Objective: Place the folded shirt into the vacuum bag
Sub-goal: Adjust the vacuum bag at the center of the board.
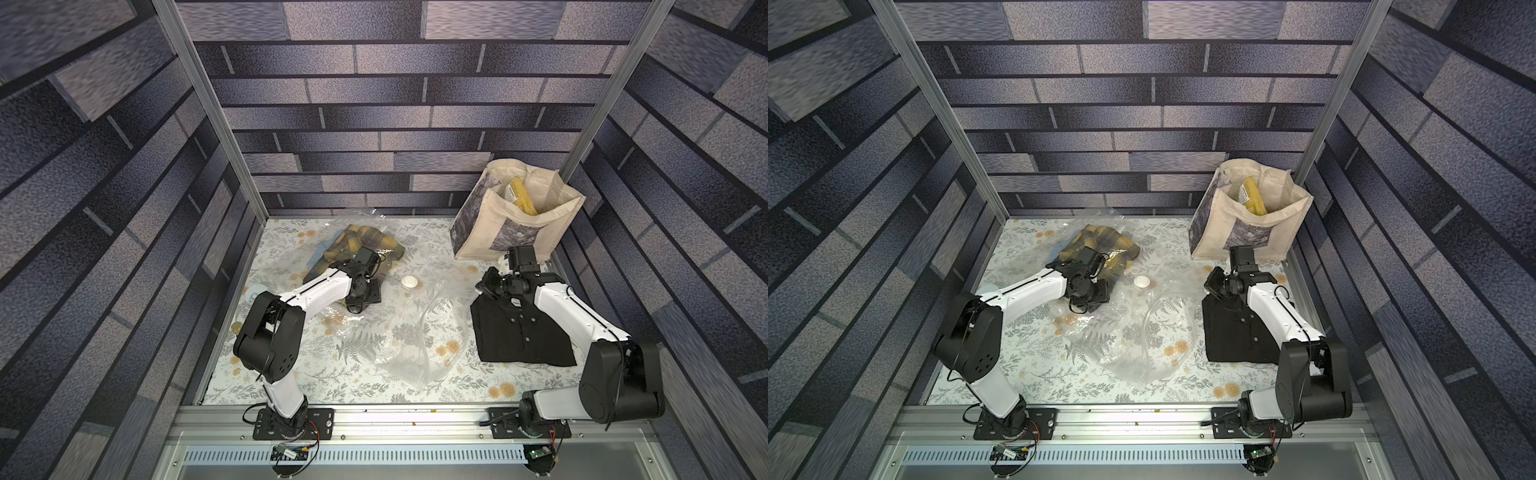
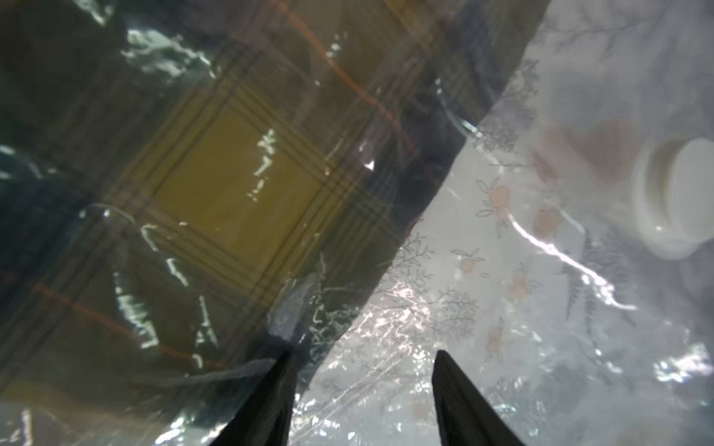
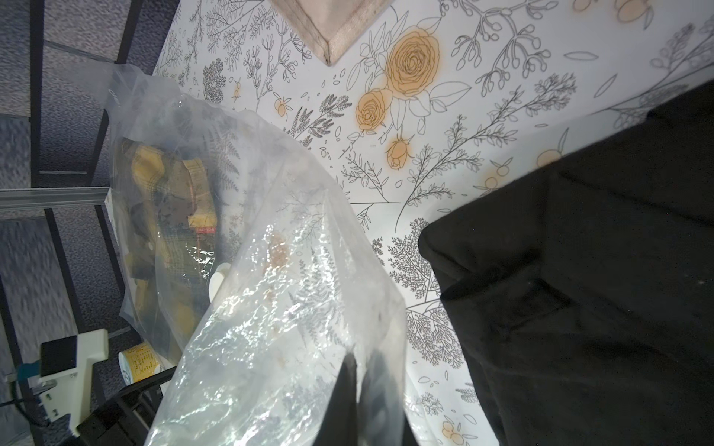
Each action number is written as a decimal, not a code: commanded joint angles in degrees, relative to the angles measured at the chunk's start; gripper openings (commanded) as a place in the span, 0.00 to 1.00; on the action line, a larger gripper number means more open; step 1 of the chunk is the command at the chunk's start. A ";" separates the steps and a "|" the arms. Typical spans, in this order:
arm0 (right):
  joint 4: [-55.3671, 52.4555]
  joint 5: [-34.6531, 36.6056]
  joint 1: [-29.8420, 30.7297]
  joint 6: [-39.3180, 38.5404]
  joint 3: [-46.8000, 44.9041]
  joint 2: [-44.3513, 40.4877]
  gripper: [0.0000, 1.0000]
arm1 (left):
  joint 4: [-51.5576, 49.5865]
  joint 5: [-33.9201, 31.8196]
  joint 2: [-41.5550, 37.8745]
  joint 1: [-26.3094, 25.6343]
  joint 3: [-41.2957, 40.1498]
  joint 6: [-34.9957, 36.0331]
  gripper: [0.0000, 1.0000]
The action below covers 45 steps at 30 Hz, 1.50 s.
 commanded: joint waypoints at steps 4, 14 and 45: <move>-4.64 0.11 0.22 -2.96 -5.00 -4.47 0.00 | -2.10 -4.20 6.16 4.18 4.89 -1.99 0.58; -4.83 -0.89 12.01 3.65 -14.11 -11.80 0.00 | -6.53 -8.93 15.37 11.14 17.15 0.59 0.57; -28.88 32.98 17.30 -6.23 3.31 -3.71 0.73 | -10.77 -10.60 0.94 -13.49 24.59 3.54 0.66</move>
